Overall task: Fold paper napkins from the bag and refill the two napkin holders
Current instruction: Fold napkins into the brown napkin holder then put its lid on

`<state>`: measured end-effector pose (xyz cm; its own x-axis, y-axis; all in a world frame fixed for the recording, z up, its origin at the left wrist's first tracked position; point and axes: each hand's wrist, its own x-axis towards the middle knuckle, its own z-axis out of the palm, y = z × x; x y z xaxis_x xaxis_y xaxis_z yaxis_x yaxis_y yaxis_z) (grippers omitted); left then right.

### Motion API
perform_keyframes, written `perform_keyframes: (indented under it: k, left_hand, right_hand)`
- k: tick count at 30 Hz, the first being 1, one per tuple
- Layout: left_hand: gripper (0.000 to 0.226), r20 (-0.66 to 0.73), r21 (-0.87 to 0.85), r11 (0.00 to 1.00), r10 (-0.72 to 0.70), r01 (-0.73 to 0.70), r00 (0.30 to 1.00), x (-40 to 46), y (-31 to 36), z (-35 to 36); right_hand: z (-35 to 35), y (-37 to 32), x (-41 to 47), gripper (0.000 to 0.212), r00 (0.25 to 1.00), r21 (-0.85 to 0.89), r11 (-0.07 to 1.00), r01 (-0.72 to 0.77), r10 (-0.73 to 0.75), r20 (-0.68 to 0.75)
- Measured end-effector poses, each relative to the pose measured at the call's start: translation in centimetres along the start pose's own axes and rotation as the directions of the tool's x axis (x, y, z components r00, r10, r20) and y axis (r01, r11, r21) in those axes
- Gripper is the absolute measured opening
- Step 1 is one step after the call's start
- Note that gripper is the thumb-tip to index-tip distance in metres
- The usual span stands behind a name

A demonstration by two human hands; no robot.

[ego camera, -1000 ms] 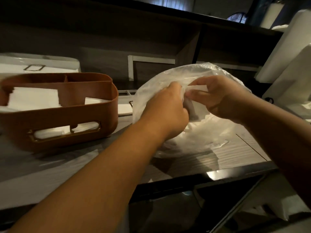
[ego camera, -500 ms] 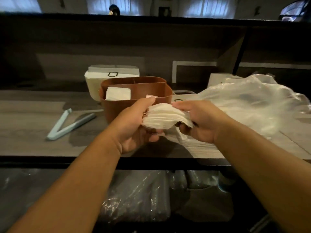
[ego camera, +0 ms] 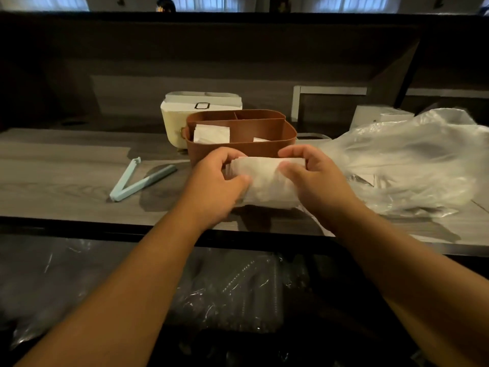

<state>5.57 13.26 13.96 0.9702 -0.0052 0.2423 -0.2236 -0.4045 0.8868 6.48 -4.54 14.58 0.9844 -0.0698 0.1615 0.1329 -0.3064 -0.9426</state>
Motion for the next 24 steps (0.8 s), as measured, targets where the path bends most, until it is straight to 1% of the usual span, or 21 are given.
perform_keyframes:
  k: [2,4,7,9,12,15,18,21,24]
  left_hand:
    - [0.036,-0.011,0.001,0.998,0.057,-0.057,0.998,-0.6,-1.0,0.4]
    - [0.04,0.006,0.003,0.997,0.072,-0.072,0.997,-1.1,-2.0,0.8]
    - [0.039,0.025,0.007,0.997,0.073,-0.073,0.997,-1.1,-2.4,1.1]
    - [0.036,0.026,0.02,0.994,0.104,-0.105,0.994,-1.1,-2.4,1.3]
    - [0.032,-0.018,0.043,0.986,0.16,-0.159,0.987,-1.1,-2.3,1.5]
    - [0.035,-0.046,-0.011,0.987,0.162,-0.163,0.986,-1.0,-2.0,1.3]
    - [0.04,-0.014,-0.055,0.986,0.16,-0.16,0.987,-1.1,-2.0,1.3]
    - [0.039,0.011,-0.08,0.985,0.154,-0.153,0.988,-1.4,-2.4,1.4]
    - [0.039,0.028,-0.073,0.982,0.174,-0.171,0.984,-1.5,-2.7,1.5]
  right_hand:
    - [0.0,1.1,-0.6,0.027,0.992,-0.08,0.991,0.107,-0.101,0.07]
    - [0.1,2.1,-0.9,0.029,0.985,-0.136,0.98,0.148,-0.133,0.113]
    - [0.3,2.3,-0.8,0.031,0.99,-0.151,0.982,0.117,-0.104,0.095]
    - [0.5,2.2,-0.9,0.032,0.99,-0.162,0.981,0.106,-0.089,0.106]
    - [1.1,1.7,-1.2,0.033,0.993,-0.133,0.986,0.098,-0.088,0.079]
    - [1.8,1.3,-1.4,0.038,0.996,-0.112,0.99,0.09,-0.087,0.031]
    - [2.3,1.1,-1.6,0.045,0.994,-0.083,0.99,0.11,-0.11,0.0]
    - [2.4,1.3,-1.9,0.048,0.998,-0.061,0.996,0.067,-0.067,-0.002]
    - [2.4,1.4,-2.1,0.049,0.998,-0.033,0.998,0.055,-0.055,0.013]
